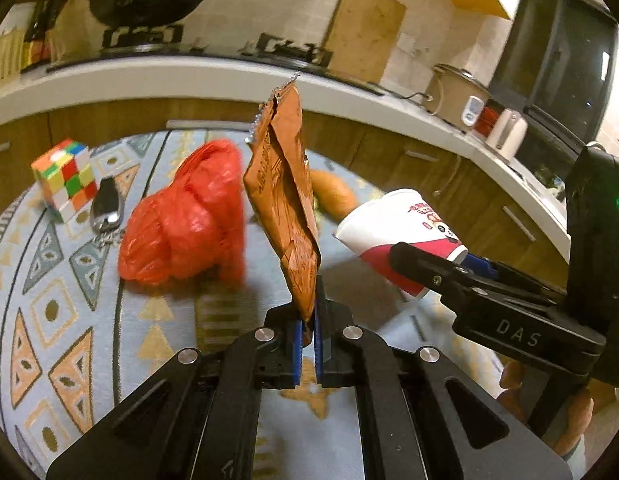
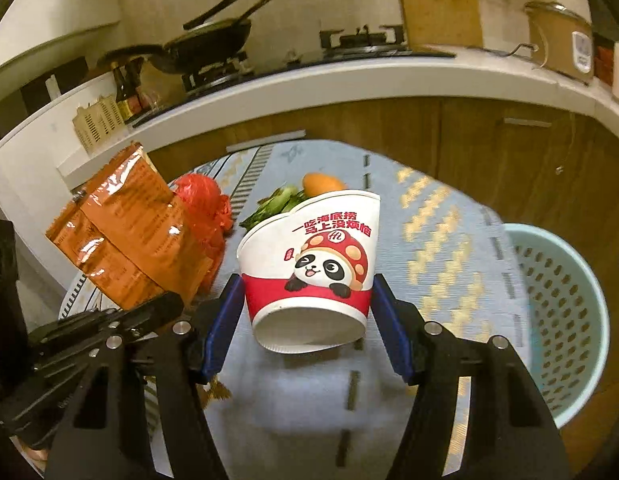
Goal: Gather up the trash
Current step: 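Carry the cup and snack bag over the blue basket and open both grippers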
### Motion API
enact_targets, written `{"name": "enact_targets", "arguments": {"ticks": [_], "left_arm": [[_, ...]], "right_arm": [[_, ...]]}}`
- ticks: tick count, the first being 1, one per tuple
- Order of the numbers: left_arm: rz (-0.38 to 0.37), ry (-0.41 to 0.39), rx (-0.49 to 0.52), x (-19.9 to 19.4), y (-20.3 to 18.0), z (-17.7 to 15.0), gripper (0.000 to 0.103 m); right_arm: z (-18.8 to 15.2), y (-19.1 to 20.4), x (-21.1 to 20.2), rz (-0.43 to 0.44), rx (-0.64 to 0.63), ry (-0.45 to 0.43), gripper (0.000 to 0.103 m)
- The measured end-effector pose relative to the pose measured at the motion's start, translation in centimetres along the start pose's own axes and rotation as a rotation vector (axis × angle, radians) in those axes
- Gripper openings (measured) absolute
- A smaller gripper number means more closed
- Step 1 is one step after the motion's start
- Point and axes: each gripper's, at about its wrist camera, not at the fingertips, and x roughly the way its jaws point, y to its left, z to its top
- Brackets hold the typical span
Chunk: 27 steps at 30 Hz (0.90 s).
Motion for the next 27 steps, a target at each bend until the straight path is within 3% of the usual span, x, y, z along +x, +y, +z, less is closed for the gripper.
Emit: {"name": "enact_targets", "arguments": {"ticks": [13,23,27], "left_arm": [[-0.124,-0.041,0.108,-1.6,-7.9,1.7,0.002],[-0.198,0.035,0.186,2.0,-13.8,1.1,0.002],[-0.262,0.116,0.164,4.7,-14.8,1.1,0.002]], "right_arm": [[0.4,-5.9,-8.4,-0.152,0.069,-0.138,0.06],[-1.6,-13.4,-10.8,-0.253,0.212,-0.13,0.06],[-2.5,-15.3,-10.7,-0.295,0.233,-0.109,0.06]]}}
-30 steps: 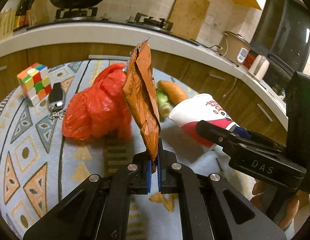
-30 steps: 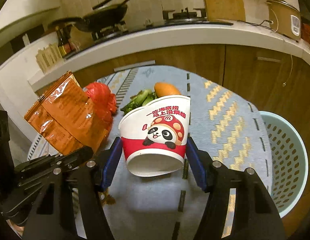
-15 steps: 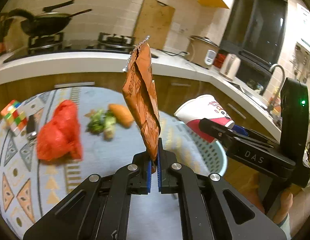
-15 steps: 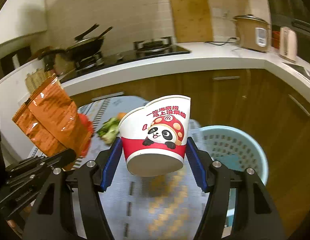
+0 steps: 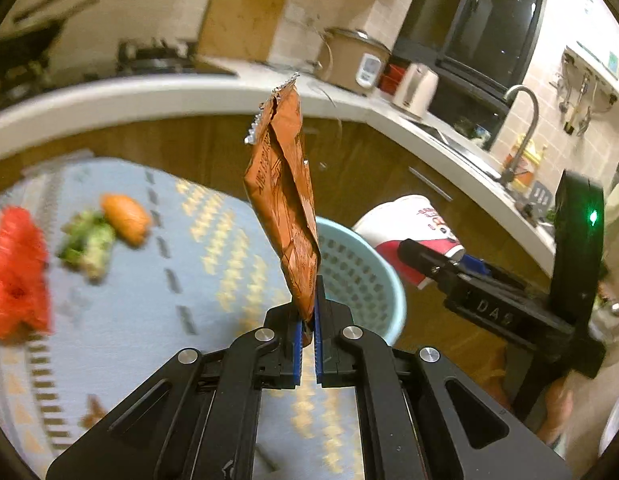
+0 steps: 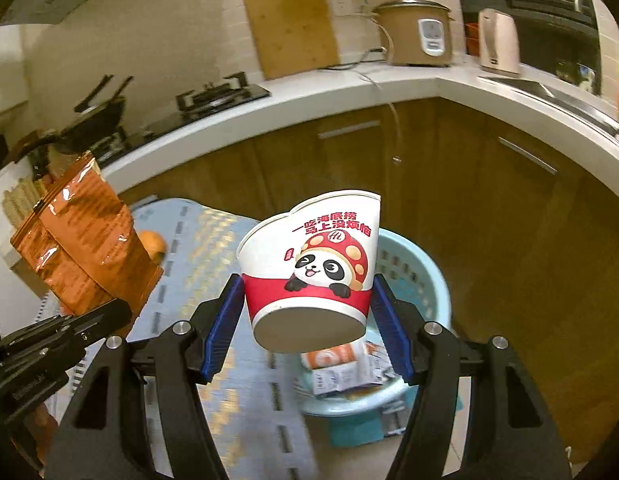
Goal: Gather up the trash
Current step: 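Carry the cup and snack bag over the blue basket and open both grippers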
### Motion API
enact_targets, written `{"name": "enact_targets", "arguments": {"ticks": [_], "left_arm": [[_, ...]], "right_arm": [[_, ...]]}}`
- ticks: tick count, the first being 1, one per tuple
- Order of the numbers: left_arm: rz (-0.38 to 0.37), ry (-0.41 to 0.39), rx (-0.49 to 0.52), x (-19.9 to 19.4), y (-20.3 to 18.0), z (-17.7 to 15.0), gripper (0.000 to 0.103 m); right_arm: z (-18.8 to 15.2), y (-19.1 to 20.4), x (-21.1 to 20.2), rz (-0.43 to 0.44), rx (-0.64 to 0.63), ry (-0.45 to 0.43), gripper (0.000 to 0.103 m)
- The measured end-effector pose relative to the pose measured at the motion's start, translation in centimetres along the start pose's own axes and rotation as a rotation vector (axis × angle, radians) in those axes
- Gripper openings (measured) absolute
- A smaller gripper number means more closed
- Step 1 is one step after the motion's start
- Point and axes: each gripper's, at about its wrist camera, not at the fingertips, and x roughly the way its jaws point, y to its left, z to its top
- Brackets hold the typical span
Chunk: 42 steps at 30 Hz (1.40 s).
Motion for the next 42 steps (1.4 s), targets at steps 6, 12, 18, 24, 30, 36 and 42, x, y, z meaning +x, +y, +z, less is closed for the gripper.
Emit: {"name": "enact_targets", "arguments": {"ticks": [6,12,18,24,30,36,42], "left_arm": [[-0.026,0.068,0.033,3.7,-1.8,-0.2,0.002],[-0.03,0.113,0.055,6.0,-2.8,-0.8,0.002],[-0.025,0.153,0.059,7.8,-3.3,-1.0,0.003],[-0.005,0.162,0.065,8.5,-3.6,-1.0,0.008],[0.008,0.15,0.07,8.1,-3.7,-0.7,0.045],[0.0,0.142,0.077,7.5,-3.3,-0.6,0.045],[-0.003,0.136,0.075,6.9,-2.8,-0.8,0.045]], "right_arm": [[-0.8,-2.5,1.3,-0.036,0.032,0.037,0.06],[-1.6,-4.3,2.9,-0.066,0.058,0.083,0.061],[-2.2,-5.0,4.1,-0.08,0.06,0.116,0.061],[-2.6,-5.5,5.1,-0.09,0.073,0.149,0.061],[-2.7,-6.0,5.6,-0.066,0.105,0.173,0.062],[-2.6,-6.0,5.5,-0.065,0.111,0.169,0.062],[-2.5,-5.6,5.1,-0.059,0.109,0.162,0.062]]}}
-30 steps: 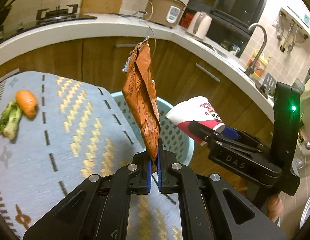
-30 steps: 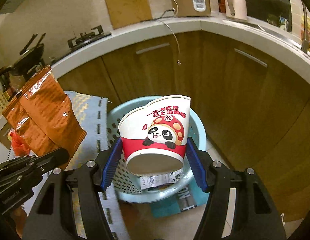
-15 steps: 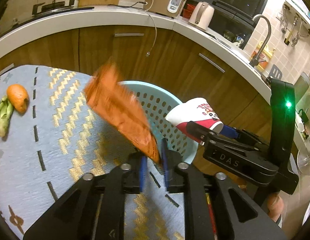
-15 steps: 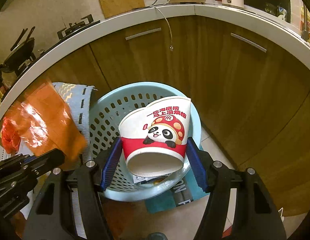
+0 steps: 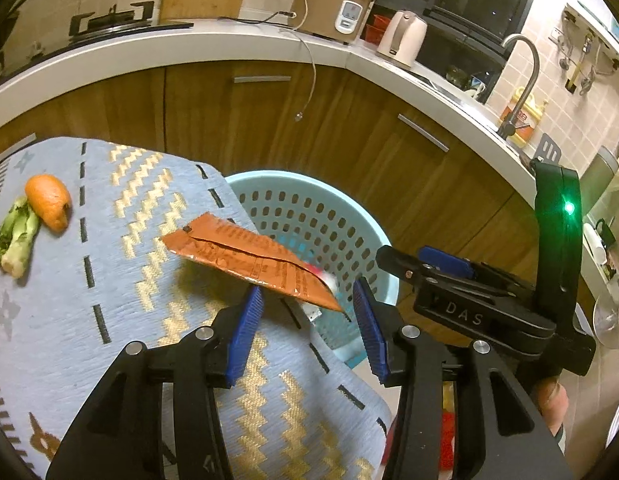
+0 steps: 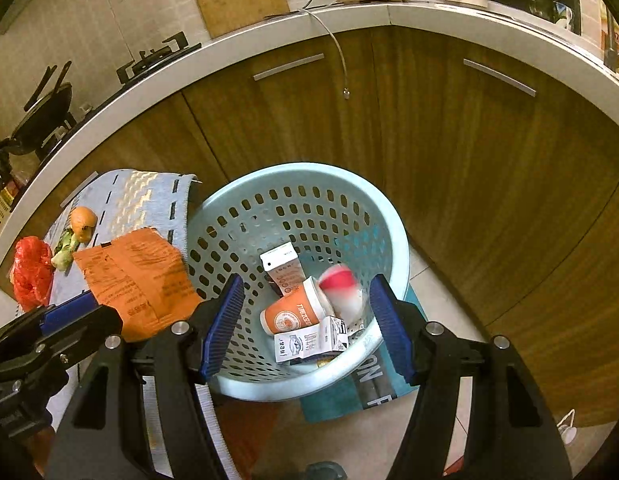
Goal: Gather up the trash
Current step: 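Carry the cup and snack bag over the blue basket and open both grippers, then grasp the red plastic bag with the left gripper while the right gripper approaches the sweet potato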
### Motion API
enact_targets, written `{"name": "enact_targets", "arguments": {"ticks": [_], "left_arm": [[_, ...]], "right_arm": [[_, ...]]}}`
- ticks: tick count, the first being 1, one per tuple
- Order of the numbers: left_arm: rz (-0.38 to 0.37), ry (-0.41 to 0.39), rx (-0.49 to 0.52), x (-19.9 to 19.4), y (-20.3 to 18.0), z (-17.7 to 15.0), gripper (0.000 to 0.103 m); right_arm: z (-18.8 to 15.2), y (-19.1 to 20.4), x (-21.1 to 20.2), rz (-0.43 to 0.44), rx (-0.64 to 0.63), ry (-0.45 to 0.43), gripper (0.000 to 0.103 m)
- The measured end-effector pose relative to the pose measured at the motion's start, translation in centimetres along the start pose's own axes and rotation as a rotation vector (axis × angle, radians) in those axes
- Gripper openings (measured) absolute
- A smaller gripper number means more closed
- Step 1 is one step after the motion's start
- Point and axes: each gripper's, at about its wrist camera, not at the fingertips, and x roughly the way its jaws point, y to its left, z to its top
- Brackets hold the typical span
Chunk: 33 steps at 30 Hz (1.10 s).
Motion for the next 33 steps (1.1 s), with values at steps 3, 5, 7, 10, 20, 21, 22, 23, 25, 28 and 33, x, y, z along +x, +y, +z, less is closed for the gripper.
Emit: {"name": "enact_targets", "arguments": {"ticks": [3,5,7,10,20,21,22,23,25,28,33], "left_arm": [[-0.013,-0.012,0.021,-0.4,-0.4,0.1,0.045],[-0.031,-0.021,0.034,-0.8,-0.7,0.2,0.045],[-0.043,-0.027,0.045,-1.1,-1.0,0.0,0.045],[-0.039,-0.026,0.05,-1.4,-0.9,-0.3,0.045],[0.012,-0.017,-0.032,-1.6,1.7,-1.3,0.044],[0.022,-0.014,-0.051,-1.5,2.1,-1.3,0.044],[0.026,-0.002,-0.063,-1.1,2.4,-1.1,0.045],[0.038,0.009,-0.072,-0.8,2.6,-1.0,0.045],[0.037,0.025,-0.075,-0.1,2.6,-1.0,0.045],[0.015,0.038,-0.053,0.7,1.9,-0.9,0.045],[-0.033,0.011,-0.002,0.1,0.4,-0.9,0.045]], "right_arm": [[0.0,0.0,-0.4,0.001,0.004,-0.006,0.062],[0.0,-0.1,-0.7,-0.001,0.009,-0.012,0.062],[0.0,-0.2,-0.9,-0.001,0.014,-0.016,0.062],[0.1,-0.5,-1.3,-0.003,0.019,-0.022,0.062],[-0.2,-0.4,-2.6,-0.001,0.02,-0.038,0.062],[-0.2,-0.4,-2.5,0.0,0.021,-0.037,0.062],[-0.3,-0.3,-2.5,0.001,0.021,-0.036,0.062],[-0.3,-0.3,-2.5,0.001,0.02,-0.034,0.062],[-0.3,-0.3,-2.5,0.002,0.018,-0.034,0.062],[-0.3,-0.2,-2.6,0.0,0.015,-0.035,0.062],[-0.4,-0.3,-2.7,-0.003,0.009,-0.034,0.062]]}}
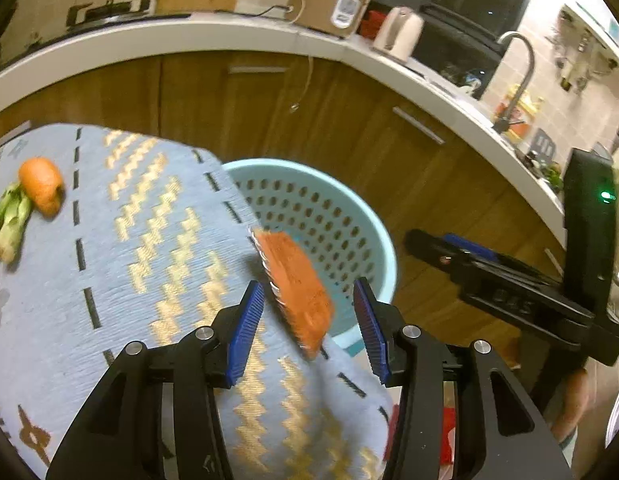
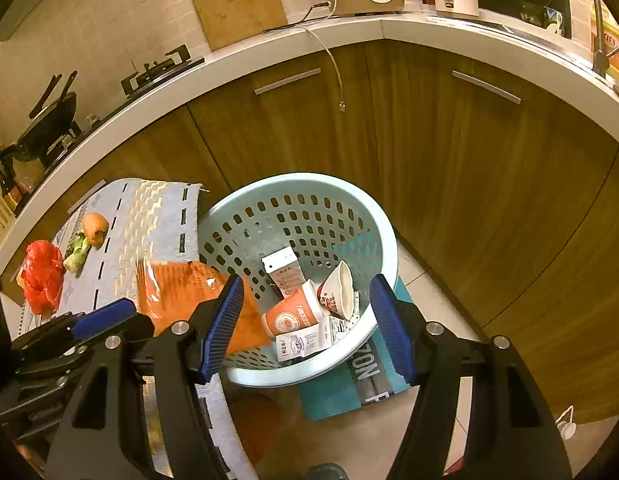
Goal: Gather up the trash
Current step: 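Grasp the red plastic bag with the left gripper while the right gripper approaches the sweet potato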
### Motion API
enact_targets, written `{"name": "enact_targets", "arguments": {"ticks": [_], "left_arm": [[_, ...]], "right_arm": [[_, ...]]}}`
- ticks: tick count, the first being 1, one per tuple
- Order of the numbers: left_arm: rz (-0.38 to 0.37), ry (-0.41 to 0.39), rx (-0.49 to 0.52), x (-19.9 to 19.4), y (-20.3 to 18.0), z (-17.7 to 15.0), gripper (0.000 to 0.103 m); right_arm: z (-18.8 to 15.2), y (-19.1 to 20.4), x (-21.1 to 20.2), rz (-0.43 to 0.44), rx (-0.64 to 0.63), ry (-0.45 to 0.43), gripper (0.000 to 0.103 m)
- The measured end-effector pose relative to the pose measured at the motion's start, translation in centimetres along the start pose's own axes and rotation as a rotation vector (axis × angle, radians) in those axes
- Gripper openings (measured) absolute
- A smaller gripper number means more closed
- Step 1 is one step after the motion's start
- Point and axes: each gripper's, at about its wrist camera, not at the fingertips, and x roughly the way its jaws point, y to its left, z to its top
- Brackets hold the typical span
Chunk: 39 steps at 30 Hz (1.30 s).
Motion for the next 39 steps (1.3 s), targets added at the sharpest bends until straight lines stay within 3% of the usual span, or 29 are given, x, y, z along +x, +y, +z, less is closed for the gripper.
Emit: {"name": "enact_targets", "arguments": {"ticks": [9,17,23,26,30,35,39], "left_arm": [[0.008,-0.031,-0.048,-1.8,1.8,-0.5,0.045],[0.076,-0.109,-0.091,-6.7,4.6,-1.9,0.045],[0.196,-0.179,-0.14,-11.5,8.7,-3.0,0.046],[0.264,-0.22,-0.189,-13.9,11.1,-3.2,0.062],[0.385,-0.265,-0.254,-16.7,15.1,-3.0,0.064],[0.487,-0.256,-0.282,-17.0,18.5,-2.0,0.078],[0.526,-0.223,-0.267,-15.3,20.3,-0.9,0.079]], "right_arm": [[0.1,1.2,-0.3,0.011,-0.023,-0.001,0.062],[0.3,6.2,-1.1,0.063,-0.12,-0.026,0.062],[-0.4,12.2,-1.3,0.09,-0.249,-0.06,0.057],[-0.6,14.9,-1.0,0.12,-0.296,-0.057,0.045],[-0.5,18.3,0.2,0.168,-0.341,-0.026,0.038],[0.2,21.9,2.1,0.203,-0.39,0.02,0.038],[1.1,24.3,3.7,0.206,-0.432,0.037,0.038]]}}
